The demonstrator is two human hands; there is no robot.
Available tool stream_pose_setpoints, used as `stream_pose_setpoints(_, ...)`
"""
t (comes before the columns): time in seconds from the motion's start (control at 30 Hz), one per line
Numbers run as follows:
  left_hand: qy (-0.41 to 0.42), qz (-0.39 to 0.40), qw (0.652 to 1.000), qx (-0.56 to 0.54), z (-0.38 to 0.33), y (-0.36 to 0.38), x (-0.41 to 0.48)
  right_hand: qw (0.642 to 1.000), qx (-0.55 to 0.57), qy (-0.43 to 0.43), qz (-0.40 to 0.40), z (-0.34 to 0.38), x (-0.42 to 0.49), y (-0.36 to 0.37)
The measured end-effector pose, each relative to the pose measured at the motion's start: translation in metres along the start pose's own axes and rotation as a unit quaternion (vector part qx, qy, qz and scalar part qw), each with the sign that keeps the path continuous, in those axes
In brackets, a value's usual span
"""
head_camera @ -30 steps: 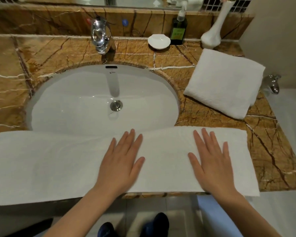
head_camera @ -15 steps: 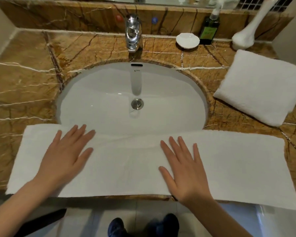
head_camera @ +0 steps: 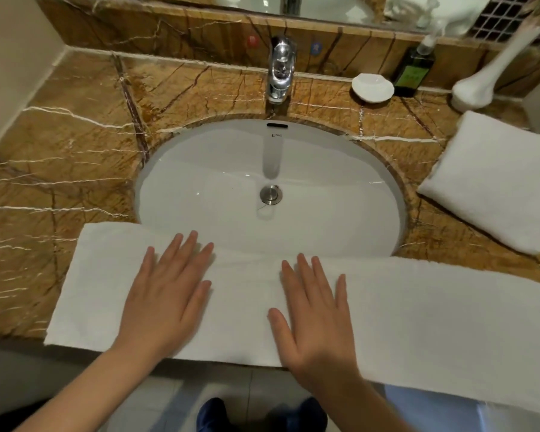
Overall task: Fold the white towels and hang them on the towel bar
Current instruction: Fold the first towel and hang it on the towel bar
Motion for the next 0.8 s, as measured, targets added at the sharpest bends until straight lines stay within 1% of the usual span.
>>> stream_pose_setpoints(0.07,-0.009,0.012,1.000,0.012,-0.005,0.008,-0.003,0.999,0.014,-0.019,0.026,0.028,0.020,0.015)
stream_pose_setpoints(0.13,-0.027,0.014,0.999,0.024,0.000,0.013,-0.002,0.998,-0.008,-0.035,0.053,0.047,0.033,0.027)
stream_pose_setpoints(0.3,-0.023,0.020,0.999,0.029,0.006,0.013,0.000,0.997,-0.031,0.006,0.072,0.050,0.028,0.035)
stream_pose_setpoints(0.4,-0.029,0.006,1.000,0.007,0.019,0.005,-0.002,0.995,-0.040,0.016,0.090,0.057,0.035,0.045)
stream_pose_setpoints(0.53,-0.055,-0.024,0.998,0.002,0.067,-0.014,-0.001,0.997,-0.011,-0.041,0.062,0.107,0.066,0.048)
stream_pose_setpoints(0.63,-0.071,-0.018,0.997,0.017,0.099,-0.013,0.000,0.994,-0.010,-0.086,0.061,0.140,0.084,0.063)
stream_pose_setpoints(0.8,-0.065,-0.015,0.997,0.025,0.115,-0.007,0.004,0.995,-0.011,-0.075,0.071,0.151,0.088,0.074)
Point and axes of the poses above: each hand's wrist, its own x-axis towards the middle knuckle, its own y-axis out of the palm, z = x × y, the point moved 4 cm from there along x, towards the middle knuckle, and after that the axes turned 12 degrees about -y, right-handed, at the moved point
